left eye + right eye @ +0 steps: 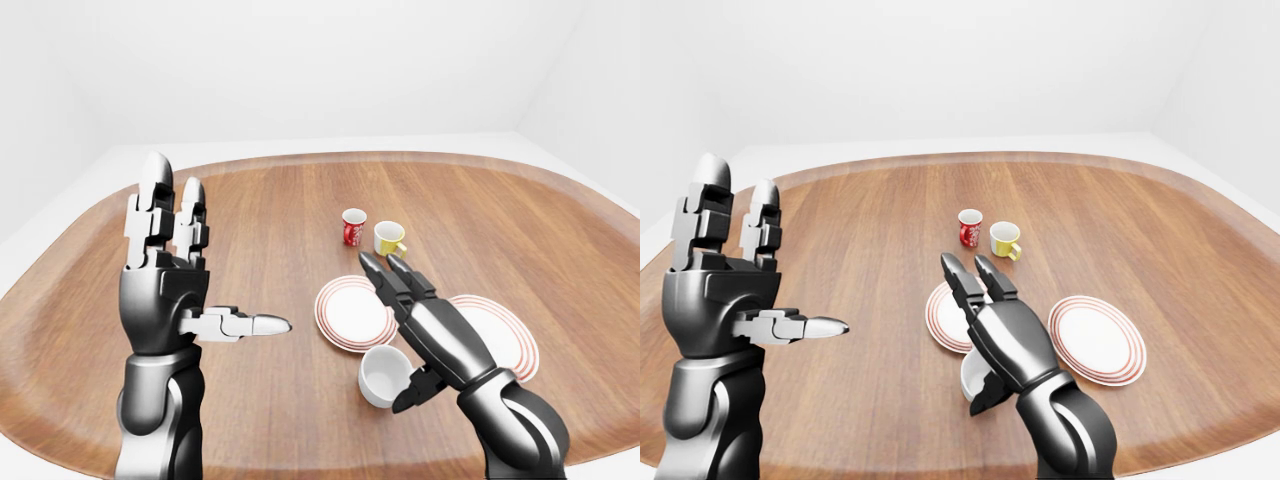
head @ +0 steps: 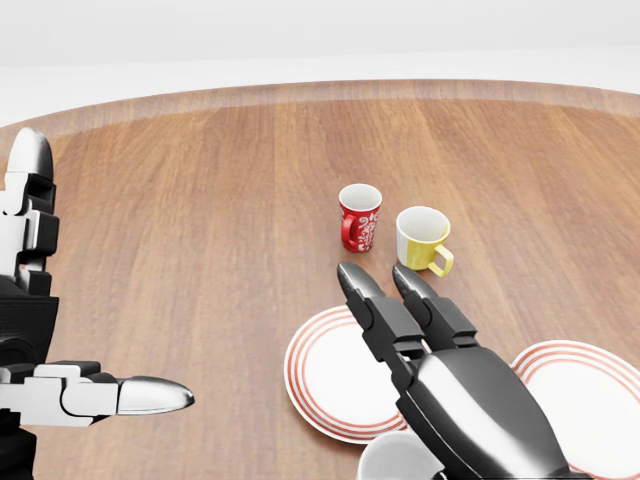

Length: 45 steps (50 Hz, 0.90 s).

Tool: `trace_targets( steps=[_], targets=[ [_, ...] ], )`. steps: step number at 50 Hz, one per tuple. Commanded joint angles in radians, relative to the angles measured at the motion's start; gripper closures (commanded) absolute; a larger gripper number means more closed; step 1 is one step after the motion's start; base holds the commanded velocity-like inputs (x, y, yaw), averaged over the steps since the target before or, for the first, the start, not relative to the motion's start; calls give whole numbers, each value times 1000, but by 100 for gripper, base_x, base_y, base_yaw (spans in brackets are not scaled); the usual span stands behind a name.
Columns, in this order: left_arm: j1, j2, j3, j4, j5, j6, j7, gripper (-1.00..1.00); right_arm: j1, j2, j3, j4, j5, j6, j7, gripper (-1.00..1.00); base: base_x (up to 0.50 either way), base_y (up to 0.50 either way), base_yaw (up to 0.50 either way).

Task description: Put the white mug on the left plate.

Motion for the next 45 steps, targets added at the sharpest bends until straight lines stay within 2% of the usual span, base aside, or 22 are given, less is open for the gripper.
trace_targets(
  steps=[1, 17, 45],
  targets=[
    [1, 0, -2, -1, 2, 0, -1, -100, -37, 5, -3, 61, -29, 0, 0, -100, 0, 0, 0],
    [-6, 2, 5, -3, -2, 0, 0, -100, -67, 8, -22, 86, -37, 0, 0, -100, 0, 0, 0],
    [-6, 2, 3, 3, 2, 0, -1, -100, -20, -6, 29, 165, -96, 0, 0, -100, 0, 0, 0]
  ],
)
